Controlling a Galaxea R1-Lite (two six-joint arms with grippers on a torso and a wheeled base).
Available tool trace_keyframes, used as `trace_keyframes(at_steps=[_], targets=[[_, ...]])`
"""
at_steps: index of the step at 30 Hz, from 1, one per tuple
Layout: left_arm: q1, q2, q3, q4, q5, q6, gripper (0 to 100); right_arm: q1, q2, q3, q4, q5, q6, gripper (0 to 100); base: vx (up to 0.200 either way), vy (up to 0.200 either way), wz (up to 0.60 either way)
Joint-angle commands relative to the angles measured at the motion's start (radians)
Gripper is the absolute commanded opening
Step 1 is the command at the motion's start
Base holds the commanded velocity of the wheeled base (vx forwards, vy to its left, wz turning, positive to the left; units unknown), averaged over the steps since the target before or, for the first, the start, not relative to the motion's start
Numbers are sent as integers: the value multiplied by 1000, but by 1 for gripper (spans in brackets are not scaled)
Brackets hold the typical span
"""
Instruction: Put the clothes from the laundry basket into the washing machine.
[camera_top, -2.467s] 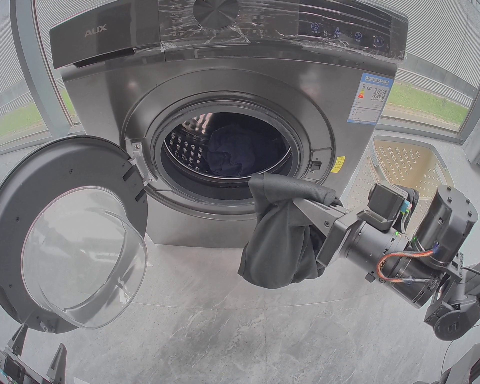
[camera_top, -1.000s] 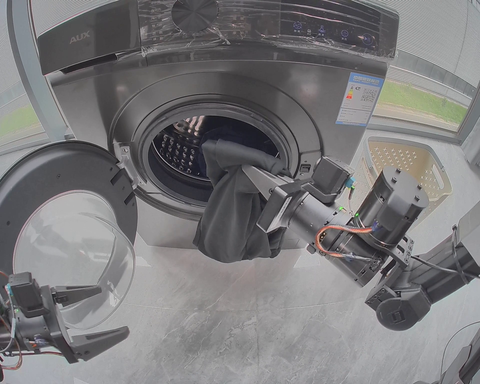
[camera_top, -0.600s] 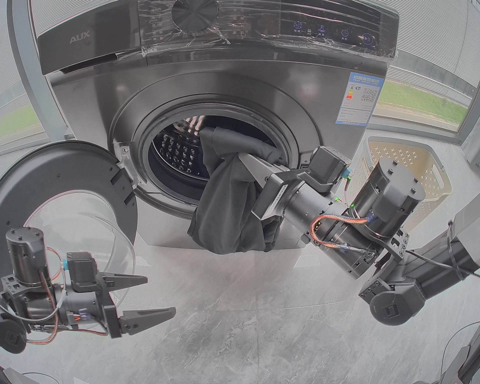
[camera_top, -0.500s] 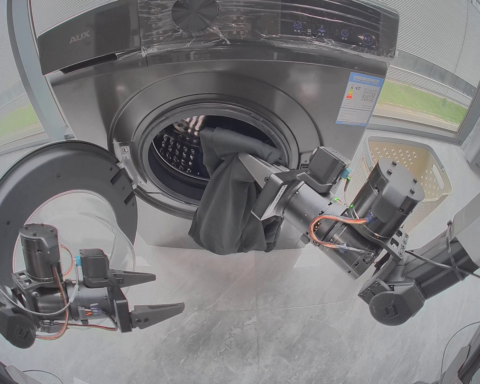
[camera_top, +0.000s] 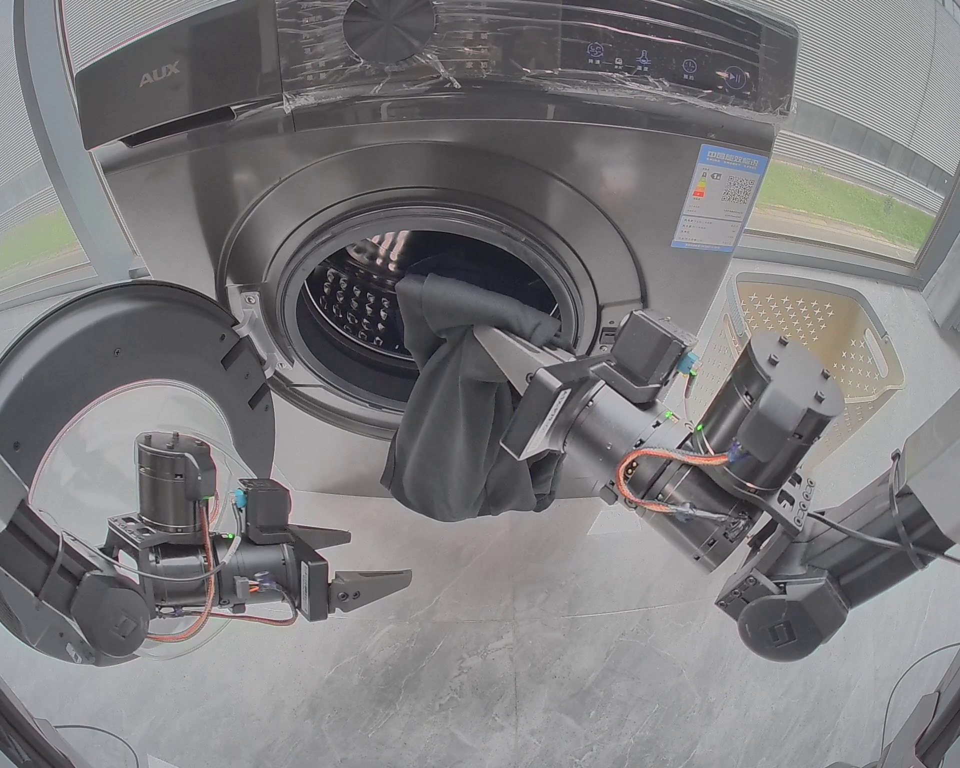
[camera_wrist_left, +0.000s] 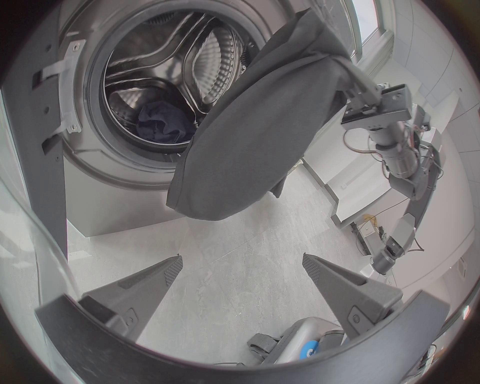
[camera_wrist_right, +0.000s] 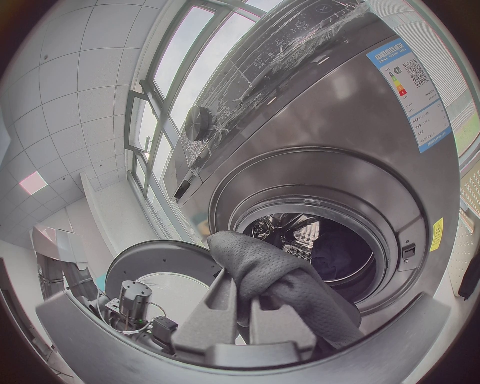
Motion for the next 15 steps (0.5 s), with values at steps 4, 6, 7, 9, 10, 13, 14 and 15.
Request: trace_keyframes(at_steps=[4, 6, 7, 9, 10, 13, 14, 15], targets=[[-1, 145, -49, -58, 33, -5, 100, 7, -10, 22, -2, 1, -2, 0, 0, 0, 0], [-2, 184, -66, -96, 50, -8, 100, 8, -8, 22, -2, -1, -2, 0, 0, 0, 0], [-2, 194, -73, -101, 50, -13, 100, 14, -8, 22, -3, -1, -2, 0, 0, 0, 0], [-1, 217, -96, -104, 53, -24, 100, 19, -10, 22, -2, -1, -3, 0, 0, 0, 0], [-1, 223, -104, -104, 53, -27, 100, 20, -10, 22, -3, -1, -3, 0, 0, 0, 0], [5, 256, -144, -109, 55, -41, 100, 28, -10, 23, -3, -1, -5, 0, 0, 0, 0], [4, 263, -153, -112, 55, -50, 100, 30, -10, 23, -3, -3, -5, 0, 0, 0, 0], [2, 276, -165, -115, 53, -56, 100, 33, -10, 23, -5, -12, -5, 0, 0, 0, 0]])
